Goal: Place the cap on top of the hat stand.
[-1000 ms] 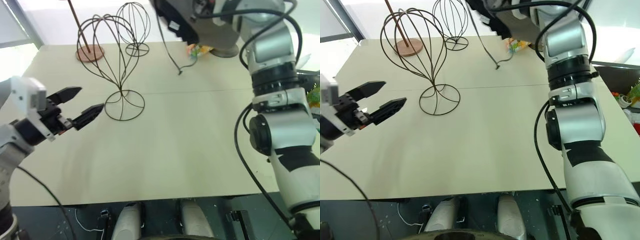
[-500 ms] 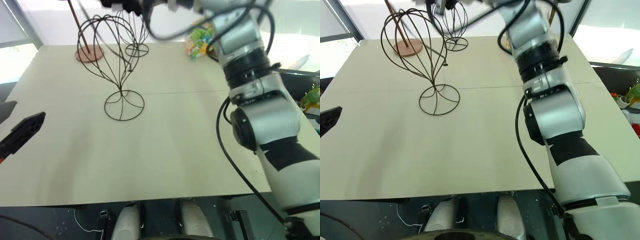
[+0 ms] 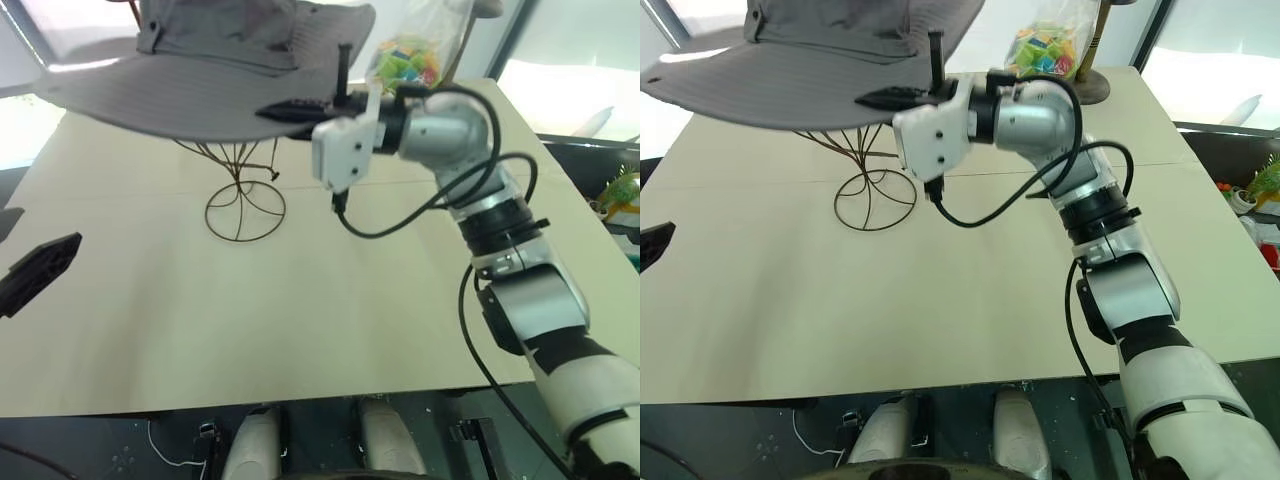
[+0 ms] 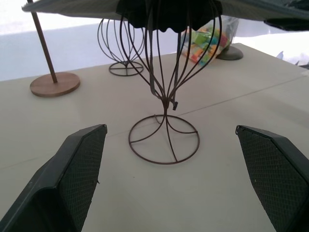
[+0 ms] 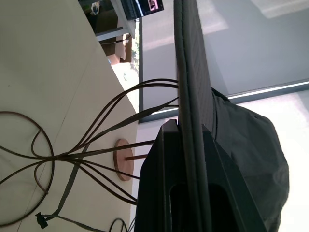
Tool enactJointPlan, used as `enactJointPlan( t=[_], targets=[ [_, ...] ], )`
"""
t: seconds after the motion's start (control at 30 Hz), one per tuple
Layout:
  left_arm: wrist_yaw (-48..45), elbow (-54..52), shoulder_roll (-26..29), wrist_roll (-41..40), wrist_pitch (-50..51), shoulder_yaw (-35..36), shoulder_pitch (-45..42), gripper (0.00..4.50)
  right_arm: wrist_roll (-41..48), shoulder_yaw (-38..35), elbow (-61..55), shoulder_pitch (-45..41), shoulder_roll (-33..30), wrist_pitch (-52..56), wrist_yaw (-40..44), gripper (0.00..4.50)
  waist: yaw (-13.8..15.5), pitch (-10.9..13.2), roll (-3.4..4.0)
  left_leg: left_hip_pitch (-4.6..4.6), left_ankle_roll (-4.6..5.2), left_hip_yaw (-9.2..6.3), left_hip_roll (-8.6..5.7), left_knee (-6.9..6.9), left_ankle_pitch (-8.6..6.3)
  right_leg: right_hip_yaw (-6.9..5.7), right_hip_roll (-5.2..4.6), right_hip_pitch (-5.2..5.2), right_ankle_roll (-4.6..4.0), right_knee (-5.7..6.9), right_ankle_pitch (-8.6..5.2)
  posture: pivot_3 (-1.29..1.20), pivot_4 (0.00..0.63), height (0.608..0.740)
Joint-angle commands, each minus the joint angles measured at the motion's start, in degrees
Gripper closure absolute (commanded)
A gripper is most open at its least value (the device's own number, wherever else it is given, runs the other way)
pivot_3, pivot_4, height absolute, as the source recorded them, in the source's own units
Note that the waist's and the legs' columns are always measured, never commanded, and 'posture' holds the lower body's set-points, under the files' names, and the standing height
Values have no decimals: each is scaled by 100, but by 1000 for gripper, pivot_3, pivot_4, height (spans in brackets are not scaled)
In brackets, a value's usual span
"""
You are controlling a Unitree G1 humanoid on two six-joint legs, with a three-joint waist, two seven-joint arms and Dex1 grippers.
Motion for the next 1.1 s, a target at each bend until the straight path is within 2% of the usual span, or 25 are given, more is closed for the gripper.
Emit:
enactJointPlan(
  t=[0.03,0.17,0.27,0.53,0.9,1.1],
  targets=[
    [-126,143,184,96,-185,-95,-114,0,-726,-90,-278,-2,-7,-275,-861,4461,-2,1,1,0,-1,0,0,0,0,0,1,-1,0,0,0,0,150,739],
    [-236,251,277,159,-212,-239,-228,0,-1458,59,-76,11,-86,-502,-1513,4461,-2,0,1,0,-5,0,0,0,3,1,2,-2,-2,0,-1,0,150,739],
    [-305,314,315,234,-231,-302,-276,0,-1617,159,40,78,-133,-644,-1707,4461,-3,0,0,0,-6,1,-1,0,3,1,2,0,-2,0,-1,0,150,739],
    [-429,392,298,387,-260,-350,-349,0,-1282,303,-372,634,-58,-750,-1644,4461,-1,-1,-1,2,-3,0,0,0,3,1,2,4,-3,-1,-1,0,150,739],
    [-451,395,237,453,-260,-454,-458,0,-1274,415,-627,706,-162,-898,-1574,4461,-4,0,-1,2,-3,-1,1,0,3,1,3,3,-2,0,-1,0,150,739],
    [-424,386,199,488,-279,-542,-505,0,-561,464,-644,860,-98,-691,-1153,4461,-3,-1,-1,3,-2,-1,2,0,3,1,1,5,-2,-1,-1,0,150,739]
  ],
)
